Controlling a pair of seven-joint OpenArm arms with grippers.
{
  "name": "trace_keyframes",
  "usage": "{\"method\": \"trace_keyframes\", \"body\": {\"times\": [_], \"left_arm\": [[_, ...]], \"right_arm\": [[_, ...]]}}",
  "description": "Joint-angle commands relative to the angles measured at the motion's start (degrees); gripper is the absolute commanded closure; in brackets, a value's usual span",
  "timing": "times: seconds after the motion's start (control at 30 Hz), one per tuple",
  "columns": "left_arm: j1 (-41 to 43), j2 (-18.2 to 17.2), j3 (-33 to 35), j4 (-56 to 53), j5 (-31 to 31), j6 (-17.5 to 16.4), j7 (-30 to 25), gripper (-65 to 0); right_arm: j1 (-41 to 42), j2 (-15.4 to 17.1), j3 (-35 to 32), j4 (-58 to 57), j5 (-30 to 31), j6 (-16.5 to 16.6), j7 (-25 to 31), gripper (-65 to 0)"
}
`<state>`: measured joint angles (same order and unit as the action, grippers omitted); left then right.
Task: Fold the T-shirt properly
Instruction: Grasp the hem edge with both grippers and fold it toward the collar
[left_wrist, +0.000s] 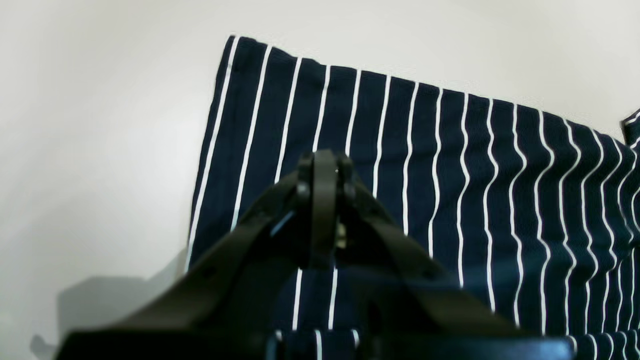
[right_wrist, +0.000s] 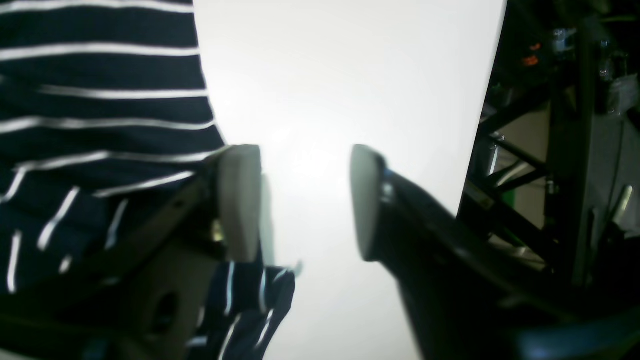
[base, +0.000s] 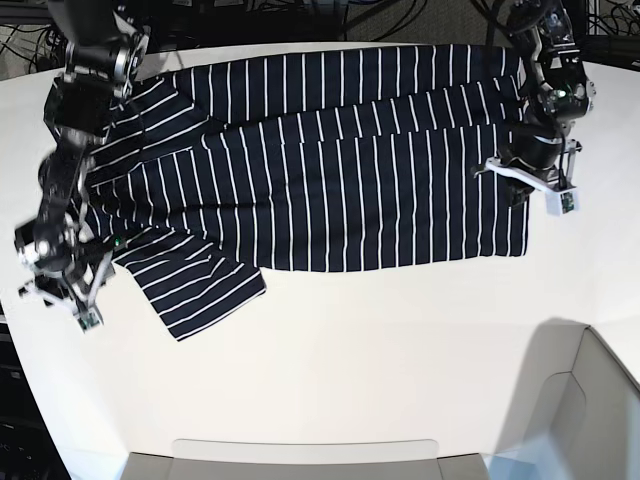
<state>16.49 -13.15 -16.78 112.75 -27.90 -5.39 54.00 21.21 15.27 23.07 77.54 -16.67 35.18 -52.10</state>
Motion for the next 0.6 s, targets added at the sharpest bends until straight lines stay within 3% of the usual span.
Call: {"method": "trace_keyframes", "body": {"times": [0.0, 0.33, 0.5, 0.57], "left_arm": [[-0.27, -0.44, -0.15, 0.97, -0.28, -0.11, -0.77, 0.0], [-0.27, -0.44, -0.06, 1.05, -0.45, -0.11, -0.59, 0.0], [0.08, -0.44, -0.06, 1.05, -0.45, -0.11, -0.59, 0.0], [0.08, -0.44, -0.06, 1.05, -0.45, -0.11, -0.59, 0.0]], "right_arm": [[4.68, 0.86, -0.61, -2.24, 0.09, -0.15, 1.15, -32.9], [22.61, 0.95, -1.66, -42.24, -0.17, -0.85, 21.81, -33.0], [24.46, 1.3, -1.66, -53.49, -0.17, -9.11, 32.36, -33.0], [24.46, 1.22, -1.75, -56.48, -0.26, -9.46, 34.73, -33.0]]}}
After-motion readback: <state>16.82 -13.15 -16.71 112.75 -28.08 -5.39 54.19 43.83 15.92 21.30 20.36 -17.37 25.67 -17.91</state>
